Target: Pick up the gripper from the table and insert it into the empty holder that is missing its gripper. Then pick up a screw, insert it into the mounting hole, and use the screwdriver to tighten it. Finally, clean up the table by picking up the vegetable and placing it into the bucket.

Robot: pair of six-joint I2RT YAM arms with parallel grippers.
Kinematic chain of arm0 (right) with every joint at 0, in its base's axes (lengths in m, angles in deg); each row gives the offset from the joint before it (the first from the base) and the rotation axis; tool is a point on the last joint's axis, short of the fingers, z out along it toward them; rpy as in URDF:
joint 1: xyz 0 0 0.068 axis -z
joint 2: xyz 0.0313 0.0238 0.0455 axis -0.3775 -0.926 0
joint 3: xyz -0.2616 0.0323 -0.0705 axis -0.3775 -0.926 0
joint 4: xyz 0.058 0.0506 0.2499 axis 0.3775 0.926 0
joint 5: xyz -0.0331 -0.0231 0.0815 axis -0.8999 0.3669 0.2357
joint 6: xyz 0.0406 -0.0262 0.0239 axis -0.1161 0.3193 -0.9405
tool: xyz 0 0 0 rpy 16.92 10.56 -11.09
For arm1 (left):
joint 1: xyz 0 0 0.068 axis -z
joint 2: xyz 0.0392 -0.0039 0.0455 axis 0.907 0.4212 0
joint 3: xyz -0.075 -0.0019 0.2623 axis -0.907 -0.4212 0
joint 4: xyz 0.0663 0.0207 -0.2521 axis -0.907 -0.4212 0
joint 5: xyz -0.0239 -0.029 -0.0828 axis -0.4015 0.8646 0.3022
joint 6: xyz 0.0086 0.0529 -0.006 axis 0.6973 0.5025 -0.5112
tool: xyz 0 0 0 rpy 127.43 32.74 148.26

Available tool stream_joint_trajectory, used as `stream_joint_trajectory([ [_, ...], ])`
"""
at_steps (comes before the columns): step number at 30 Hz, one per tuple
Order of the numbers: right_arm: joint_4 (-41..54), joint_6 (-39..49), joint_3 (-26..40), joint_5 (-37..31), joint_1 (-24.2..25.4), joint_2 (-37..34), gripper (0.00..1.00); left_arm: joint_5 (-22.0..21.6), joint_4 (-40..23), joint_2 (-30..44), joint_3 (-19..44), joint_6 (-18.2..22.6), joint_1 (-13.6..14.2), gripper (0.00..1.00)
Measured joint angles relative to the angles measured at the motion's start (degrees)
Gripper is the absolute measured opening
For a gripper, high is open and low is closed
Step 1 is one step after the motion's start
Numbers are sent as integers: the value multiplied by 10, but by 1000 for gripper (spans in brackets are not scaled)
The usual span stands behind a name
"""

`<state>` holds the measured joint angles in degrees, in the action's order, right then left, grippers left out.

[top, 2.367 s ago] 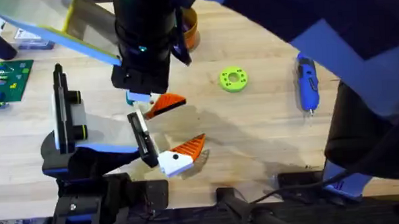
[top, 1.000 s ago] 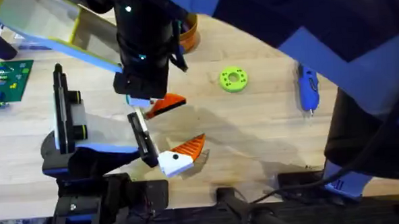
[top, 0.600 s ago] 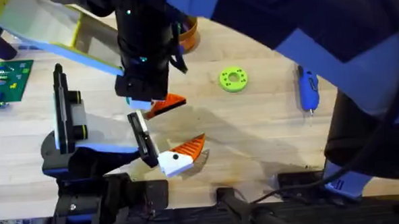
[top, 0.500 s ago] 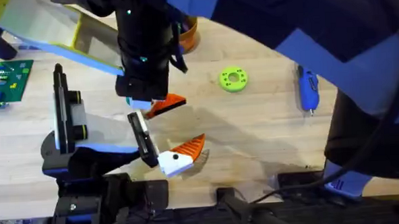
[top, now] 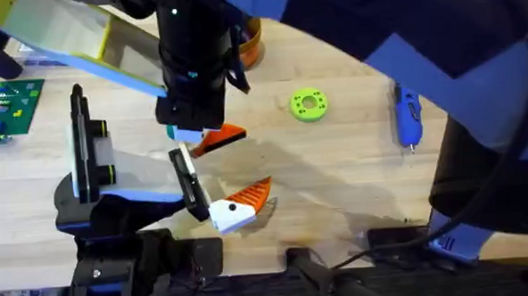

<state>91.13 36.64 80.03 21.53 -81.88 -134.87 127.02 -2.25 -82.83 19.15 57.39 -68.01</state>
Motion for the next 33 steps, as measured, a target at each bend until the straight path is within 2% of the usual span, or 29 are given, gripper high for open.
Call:
stream_joint_trajectory([
  [33, 1, 9, -11, 0, 2, 0, 11, 0, 0, 0, 0, 0, 0, 986],
])
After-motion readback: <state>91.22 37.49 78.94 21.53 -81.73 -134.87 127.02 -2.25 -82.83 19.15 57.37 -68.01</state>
